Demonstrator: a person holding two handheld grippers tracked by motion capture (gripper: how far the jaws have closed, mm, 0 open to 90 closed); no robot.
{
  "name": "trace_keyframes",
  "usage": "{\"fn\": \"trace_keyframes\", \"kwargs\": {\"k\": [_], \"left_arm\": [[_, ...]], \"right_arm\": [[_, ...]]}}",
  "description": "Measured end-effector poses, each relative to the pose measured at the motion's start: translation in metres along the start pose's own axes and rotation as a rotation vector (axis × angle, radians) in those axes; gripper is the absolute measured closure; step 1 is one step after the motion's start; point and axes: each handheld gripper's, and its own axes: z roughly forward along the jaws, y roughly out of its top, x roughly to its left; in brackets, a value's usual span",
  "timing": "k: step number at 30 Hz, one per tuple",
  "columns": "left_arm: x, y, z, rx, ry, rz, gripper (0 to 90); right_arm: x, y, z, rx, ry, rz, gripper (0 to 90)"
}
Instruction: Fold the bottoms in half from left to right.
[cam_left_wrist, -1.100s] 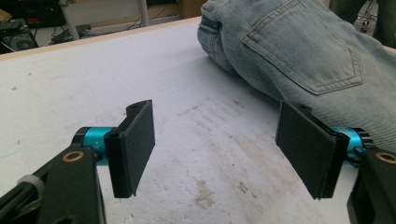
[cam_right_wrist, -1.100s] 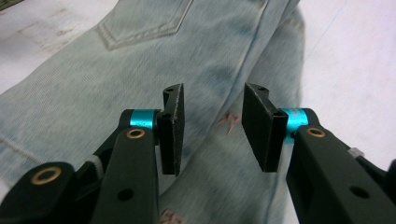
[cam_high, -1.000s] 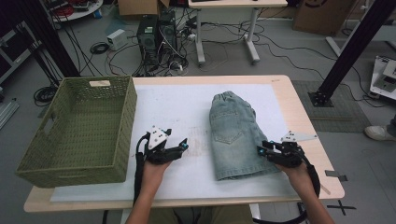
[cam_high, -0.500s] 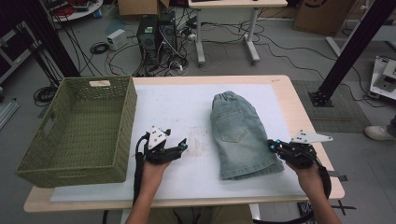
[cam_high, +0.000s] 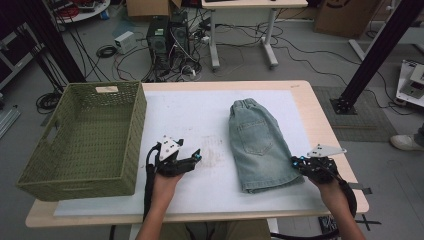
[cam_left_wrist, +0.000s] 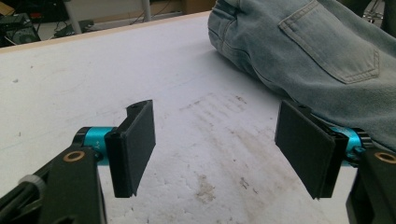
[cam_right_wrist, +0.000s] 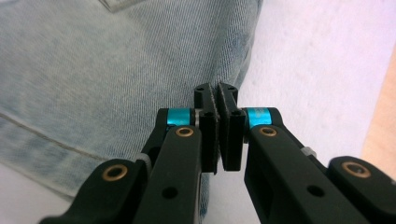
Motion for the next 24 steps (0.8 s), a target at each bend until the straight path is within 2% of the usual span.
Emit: {"fn": "trace_keyframes", "kwargs": {"k": [3,5,7,11,16,20,24], "left_arm": [[0.001,-0.001,-0.001,-0.001,0.0,0.001,28.9],[0.001,-0.001,-0.001,-0.005,-0.002,-0.002,28.9],[0.002,-0.001,-0.002,-0.006,-0.005,-0.002,28.9],[0.003,-0.001,-0.003,-0.009,-0.008,-0.007,27.2],[0.003,-0.003,-0.005,-0.013,-0.016,-0.008,26.3],[0.003,-0.003,-0.006,-0.01,-0.023,-0.007,26.2],[0.002,-0.003,-0.007,-0.011,-0.03,0.002,26.2]], "right_arm": [[0.001,-0.004,0.005,0.009,0.009,-0.004,84.4],[0.001,-0.003,0.004,-0.01,0.017,0.006,71.7],[0.001,0.001,0.0,-0.048,0.011,0.022,62.4],[0.001,0.014,-0.007,-0.145,0.01,0.019,47.1],[0.004,0.04,0.001,-0.234,0.024,0.0,28.2],[0.006,0.062,0.018,-0.25,0.048,0.002,21.9],[0.006,0.083,0.037,-0.246,0.078,-0.012,21.9]]}}
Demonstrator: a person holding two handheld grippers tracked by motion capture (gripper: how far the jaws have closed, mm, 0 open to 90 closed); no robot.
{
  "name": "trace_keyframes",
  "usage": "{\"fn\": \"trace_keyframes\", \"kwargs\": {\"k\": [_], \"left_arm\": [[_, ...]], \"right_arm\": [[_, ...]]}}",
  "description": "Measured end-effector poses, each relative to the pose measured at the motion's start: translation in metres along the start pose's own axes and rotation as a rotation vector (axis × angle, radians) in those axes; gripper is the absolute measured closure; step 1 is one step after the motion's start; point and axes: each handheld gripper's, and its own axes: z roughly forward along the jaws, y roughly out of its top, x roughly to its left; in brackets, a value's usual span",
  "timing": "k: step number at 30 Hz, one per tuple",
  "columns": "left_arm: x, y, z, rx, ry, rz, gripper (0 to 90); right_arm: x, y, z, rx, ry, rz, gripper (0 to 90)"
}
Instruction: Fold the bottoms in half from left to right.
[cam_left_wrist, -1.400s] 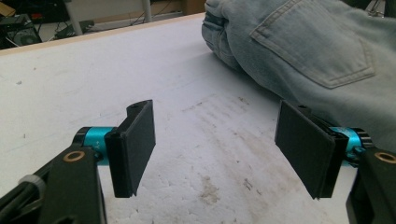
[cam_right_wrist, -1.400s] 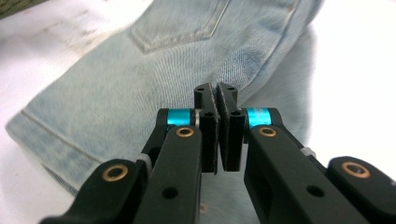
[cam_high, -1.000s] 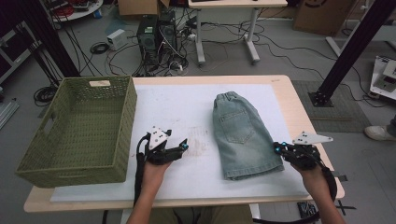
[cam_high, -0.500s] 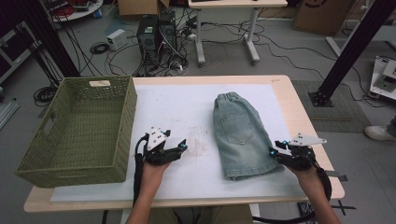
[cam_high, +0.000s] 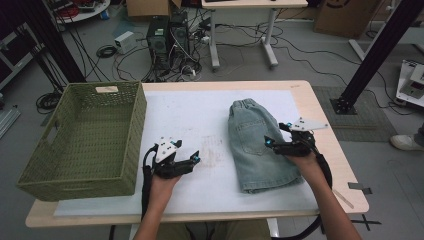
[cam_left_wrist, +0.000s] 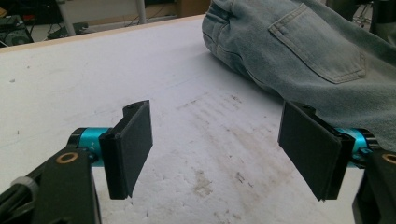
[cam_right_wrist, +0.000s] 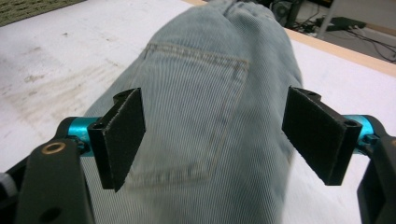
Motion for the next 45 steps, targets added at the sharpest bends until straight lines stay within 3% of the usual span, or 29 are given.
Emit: {"fn": "trace_keyframes", "kwargs": {"k": [7,12,18,25,35,39,45], "left_arm": [[0.0,-0.001,-0.001,0.005,-0.002,0.005,26.2],[0.002,-0.002,-0.003,0.006,-0.003,0.004,26.2],[0.005,-0.003,-0.006,0.01,0.0,0.004,26.2],[0.004,-0.005,-0.005,0.019,-0.003,0.011,26.2],[0.0,-0.007,-0.004,0.019,-0.01,0.011,26.2],[0.0,-0.007,-0.004,0.016,-0.009,0.01,26.2],[-0.001,-0.006,-0.004,0.012,-0.009,0.007,26.2]], "right_arm": [[-0.003,0.027,0.032,-0.007,0.034,0.004,21.7],[-0.004,0.042,0.054,0.003,0.019,0.023,21.8],[-0.005,0.042,0.083,0.081,-0.024,0.057,26.2],[-0.007,0.031,0.098,0.158,-0.055,0.07,29.0],[-0.01,0.015,0.107,0.223,-0.058,0.076,30.7],[-0.007,0.017,0.1,0.19,-0.072,0.074,30.2],[-0.003,0.024,0.074,0.078,-0.056,0.103,26.8]]}}
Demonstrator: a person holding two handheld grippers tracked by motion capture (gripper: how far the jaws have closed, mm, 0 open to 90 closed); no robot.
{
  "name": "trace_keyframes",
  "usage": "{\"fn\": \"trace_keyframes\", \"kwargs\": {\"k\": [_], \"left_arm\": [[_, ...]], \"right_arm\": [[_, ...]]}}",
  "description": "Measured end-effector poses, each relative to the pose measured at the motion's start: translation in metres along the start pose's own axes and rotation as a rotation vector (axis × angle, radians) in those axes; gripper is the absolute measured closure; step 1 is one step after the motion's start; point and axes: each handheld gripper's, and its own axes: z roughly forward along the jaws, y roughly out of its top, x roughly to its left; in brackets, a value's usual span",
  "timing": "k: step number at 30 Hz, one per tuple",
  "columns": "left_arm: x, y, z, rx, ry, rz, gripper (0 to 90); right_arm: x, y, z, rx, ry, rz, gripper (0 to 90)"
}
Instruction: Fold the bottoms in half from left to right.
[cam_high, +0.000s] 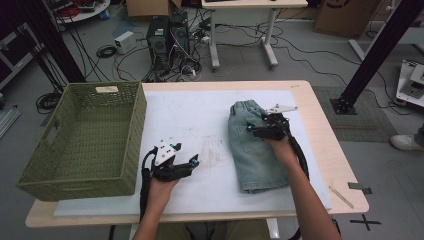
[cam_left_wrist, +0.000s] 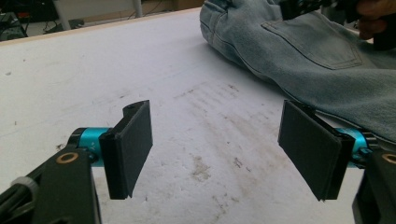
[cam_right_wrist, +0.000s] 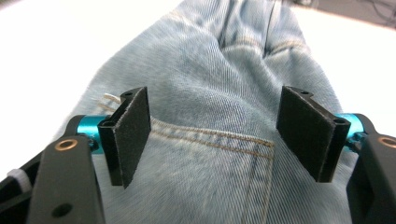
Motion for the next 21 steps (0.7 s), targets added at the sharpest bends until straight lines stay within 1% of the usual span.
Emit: {"fn": "trace_keyframes", "kwargs": {"k": [2,3,5,6,8,11,12,17,19,21], "left_arm": [[-0.001,0.0,0.0,-0.003,0.001,0.001,26.2],[-0.002,0.0,0.0,-0.004,-0.001,-0.002,26.2],[-0.002,0.001,0.0,-0.002,-0.001,0.004,26.2],[-0.003,0.0,0.001,-0.003,-0.001,0.002,26.2],[-0.004,0.001,0.001,-0.004,-0.003,0.001,26.2],[-0.005,0.001,0.001,-0.004,-0.005,0.004,26.2],[-0.005,0.001,0.001,-0.005,-0.005,0.003,26.2],[-0.006,0.001,0.001,-0.003,-0.007,0.004,26.2],[-0.006,0.001,0.001,-0.005,-0.006,0.003,26.2],[-0.005,0.001,0.0,-0.005,-0.005,0.003,26.2]], "right_arm": [[0.002,-0.001,-0.01,-0.027,0.016,0.009,27.7],[0.002,-0.002,-0.015,-0.029,0.022,0.003,28.7],[0.004,-0.005,-0.019,-0.021,0.025,-0.004,29.2],[0.005,-0.008,-0.02,-0.006,0.022,-0.002,29.7],[0.005,-0.014,-0.017,0.042,0.008,-0.013,31.1],[0.003,-0.023,-0.009,0.083,-0.007,0.001,32.1],[0.003,-0.024,-0.006,0.1,-0.006,-0.003,32.1],[0.004,-0.029,0.003,0.142,-0.026,-0.028,31.7],[0.005,-0.031,0.005,0.145,-0.035,-0.035,31.5],[0.006,-0.032,0.005,0.137,-0.041,-0.037,31.4]]}}
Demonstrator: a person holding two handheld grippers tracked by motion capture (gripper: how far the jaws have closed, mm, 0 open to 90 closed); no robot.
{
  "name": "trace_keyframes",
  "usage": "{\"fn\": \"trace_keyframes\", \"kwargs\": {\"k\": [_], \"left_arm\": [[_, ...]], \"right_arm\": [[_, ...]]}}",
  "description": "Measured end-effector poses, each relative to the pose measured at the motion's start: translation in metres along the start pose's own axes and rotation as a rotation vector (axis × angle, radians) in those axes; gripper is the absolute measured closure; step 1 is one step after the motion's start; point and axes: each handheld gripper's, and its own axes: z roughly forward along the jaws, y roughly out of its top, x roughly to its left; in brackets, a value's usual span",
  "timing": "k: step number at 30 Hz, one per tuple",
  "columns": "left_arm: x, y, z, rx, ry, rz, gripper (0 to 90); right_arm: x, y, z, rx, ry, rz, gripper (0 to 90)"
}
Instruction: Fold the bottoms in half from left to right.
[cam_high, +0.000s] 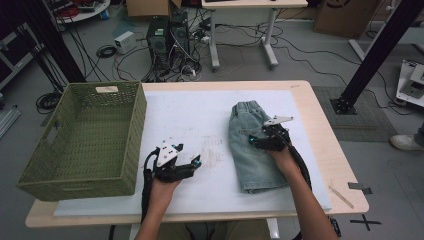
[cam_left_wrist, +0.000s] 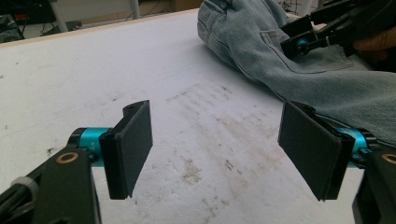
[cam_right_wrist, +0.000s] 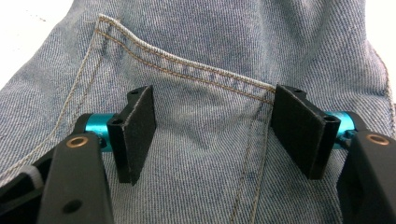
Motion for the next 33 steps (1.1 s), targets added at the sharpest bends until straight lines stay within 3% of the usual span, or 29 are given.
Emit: {"fn": "trace_keyframes", "kwargs": {"k": [3,9,14,18,22,27,31,33], "left_arm": [[0.001,0.0,-0.001,0.0,0.001,0.001,26.2],[0.0,0.001,-0.001,-0.005,0.001,-0.003,26.2],[0.0,0.002,-0.002,-0.007,0.0,-0.001,26.2],[-0.001,0.002,-0.002,-0.009,0.002,-0.003,26.2],[-0.001,0.002,-0.002,-0.007,0.002,-0.003,26.2],[-0.001,0.002,-0.002,-0.007,0.005,-0.005,26.2],[-0.001,0.003,-0.002,-0.008,0.003,-0.002,26.2],[-0.001,0.003,-0.003,-0.009,0.005,-0.005,26.2]], "right_arm": [[0.001,0.0,-0.007,-0.029,0.003,0.011,28.4],[0.008,0.0,-0.035,-0.121,0.052,0.037,26.9],[0.023,-0.007,-0.051,-0.142,0.076,0.022,26.9],[0.034,-0.015,-0.052,-0.12,0.085,0.004,26.9],[0.042,-0.024,-0.048,-0.055,0.083,-0.031,26.9],[0.051,-0.031,-0.04,0.025,0.043,-0.084,27.2],[0.058,-0.035,-0.037,0.042,0.009,-0.137,26.8],[0.058,-0.035,-0.042,0.017,0.025,-0.123,26.5]]}}
